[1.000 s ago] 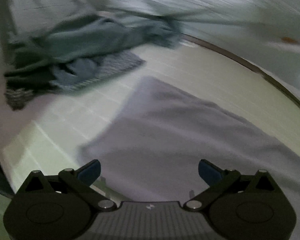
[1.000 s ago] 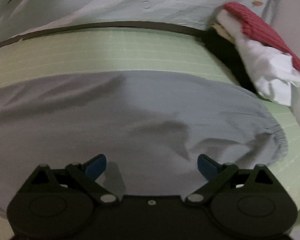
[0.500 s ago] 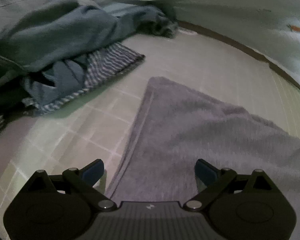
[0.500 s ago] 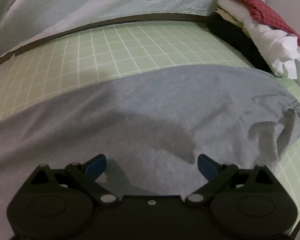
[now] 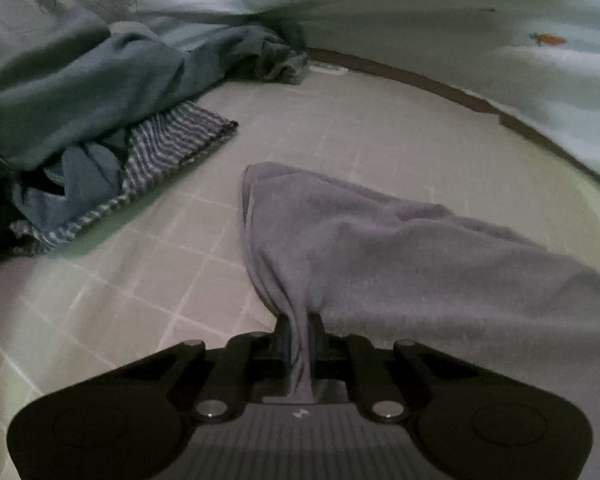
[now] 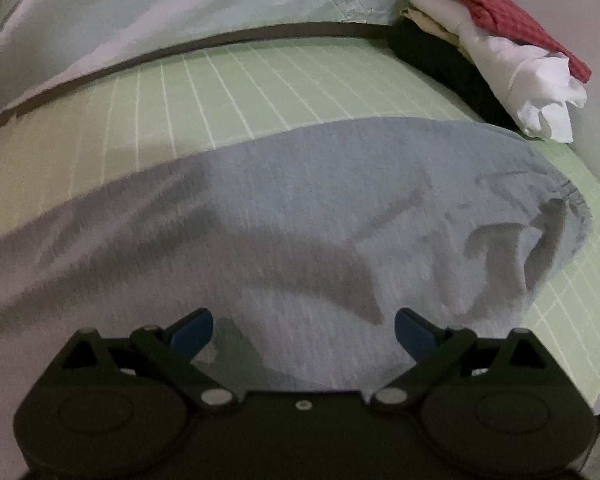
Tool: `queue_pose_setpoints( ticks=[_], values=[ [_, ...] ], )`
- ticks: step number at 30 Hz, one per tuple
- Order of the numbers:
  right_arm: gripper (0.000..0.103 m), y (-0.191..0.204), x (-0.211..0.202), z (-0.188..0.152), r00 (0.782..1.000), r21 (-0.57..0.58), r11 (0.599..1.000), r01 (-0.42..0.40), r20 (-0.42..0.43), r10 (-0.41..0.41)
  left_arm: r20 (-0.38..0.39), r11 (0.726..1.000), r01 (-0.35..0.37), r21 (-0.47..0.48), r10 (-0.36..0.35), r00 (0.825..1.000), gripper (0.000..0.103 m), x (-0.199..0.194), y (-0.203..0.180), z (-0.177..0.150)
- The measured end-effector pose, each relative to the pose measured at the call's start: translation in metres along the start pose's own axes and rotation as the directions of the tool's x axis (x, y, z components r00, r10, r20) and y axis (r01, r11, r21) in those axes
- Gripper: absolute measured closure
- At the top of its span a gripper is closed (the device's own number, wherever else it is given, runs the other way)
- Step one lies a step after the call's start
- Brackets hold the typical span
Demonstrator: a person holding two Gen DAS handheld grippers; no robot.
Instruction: Fold clothes
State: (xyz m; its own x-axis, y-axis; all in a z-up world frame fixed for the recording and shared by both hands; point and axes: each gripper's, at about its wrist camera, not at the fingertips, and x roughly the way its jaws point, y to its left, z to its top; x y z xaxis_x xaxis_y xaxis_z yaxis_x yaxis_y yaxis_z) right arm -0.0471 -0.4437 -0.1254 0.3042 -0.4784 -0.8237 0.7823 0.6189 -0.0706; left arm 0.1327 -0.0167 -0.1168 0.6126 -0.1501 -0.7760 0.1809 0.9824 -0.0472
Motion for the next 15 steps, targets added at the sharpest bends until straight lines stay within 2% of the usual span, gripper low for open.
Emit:
queue_pose_setpoints(
  ticks=[5,10,15],
  values=[
    [0.005,-0.011,-0.003,0.003,0.999,-0.01,1.0,-0.018,0.028,0.018,0.033,0.999,0.037,-0.003,-0.037,0.999,0.093,-0.018,-0.022,0.009],
    [0.005,-0.038,-0.001,0.004,0.999,0.018,1.0,-0.022,0.033,0.022,0.067,0.997,0.074,-0.004,-0.074,0.995,0.093,-0.035,-0.044,0.018],
    [0.005,-0.07,0.002,0.012,0.999,0.004,1.0,0.0,0.054,0.0,0.109,0.985,0.155,0.071,-0.162,0.981,0.093,-0.05,-0.106,0.017]
  ],
)
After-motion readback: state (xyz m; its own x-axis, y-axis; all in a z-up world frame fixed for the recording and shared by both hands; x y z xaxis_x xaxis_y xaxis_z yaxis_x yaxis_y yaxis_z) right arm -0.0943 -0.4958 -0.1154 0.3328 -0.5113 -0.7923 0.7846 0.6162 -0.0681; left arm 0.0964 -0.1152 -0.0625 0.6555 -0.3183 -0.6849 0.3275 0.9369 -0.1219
